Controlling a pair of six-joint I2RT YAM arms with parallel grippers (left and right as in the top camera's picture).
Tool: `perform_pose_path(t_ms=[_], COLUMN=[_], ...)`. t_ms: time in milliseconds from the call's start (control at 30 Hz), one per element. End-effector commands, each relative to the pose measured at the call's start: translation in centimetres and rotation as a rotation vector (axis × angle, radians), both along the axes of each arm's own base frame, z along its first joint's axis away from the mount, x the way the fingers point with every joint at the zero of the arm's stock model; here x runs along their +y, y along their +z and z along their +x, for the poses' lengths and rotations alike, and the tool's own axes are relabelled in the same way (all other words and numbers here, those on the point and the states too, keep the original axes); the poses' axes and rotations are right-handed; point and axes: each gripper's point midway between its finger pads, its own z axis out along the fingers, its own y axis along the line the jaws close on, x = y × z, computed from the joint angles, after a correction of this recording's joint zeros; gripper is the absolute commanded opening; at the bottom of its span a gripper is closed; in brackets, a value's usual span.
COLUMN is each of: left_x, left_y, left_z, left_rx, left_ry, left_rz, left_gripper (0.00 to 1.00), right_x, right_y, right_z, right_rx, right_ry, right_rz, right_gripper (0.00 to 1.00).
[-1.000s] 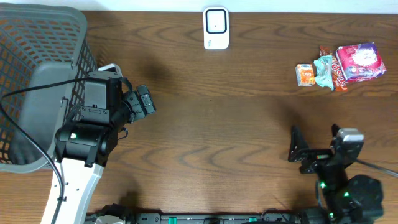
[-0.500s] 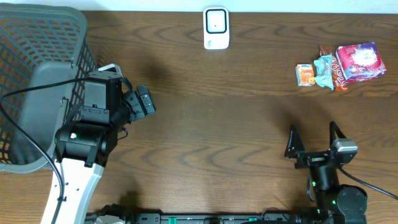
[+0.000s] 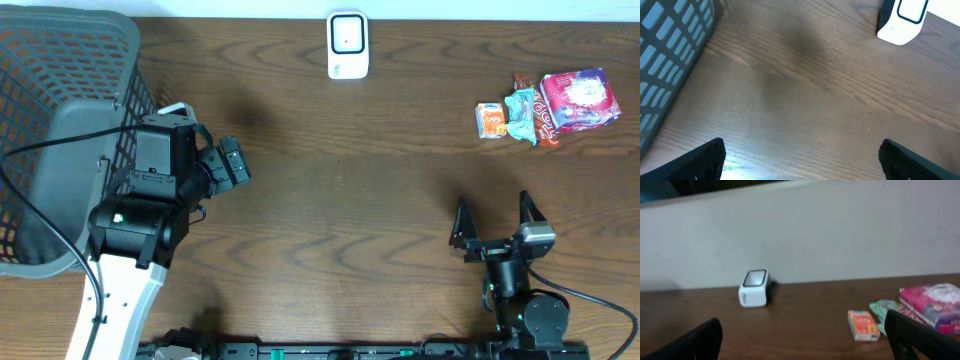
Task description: Scan the item barcode
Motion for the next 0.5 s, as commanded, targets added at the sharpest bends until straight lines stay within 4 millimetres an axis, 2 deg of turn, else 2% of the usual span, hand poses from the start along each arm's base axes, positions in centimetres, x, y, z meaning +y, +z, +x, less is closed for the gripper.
perform_pose_path(t_ms=[0, 100, 467], left_x=[0.2, 0.2, 0.2], left_y=[0.2, 0.2, 0.2], left_z=[0.1, 0.1, 0.1], left_rx=[-0.005, -0.005, -0.005], left_ry=[-0.002, -0.002, -0.002], left_rz=[0.012, 0.012, 0.012], left_gripper=[0.98, 0.98, 0.98], right_x=[-0.6, -1.1, -1.3], right_y=[-1.1, -4.4, -4.5], right_z=[0.1, 0.2, 0.2], right_rx=[0.037, 0.170, 0.175], right_ry=[-0.026, -0.047, -0.054], right_rz=[-0.030, -0.031, -0.052], right_gripper=[0.99, 0.99, 0.99])
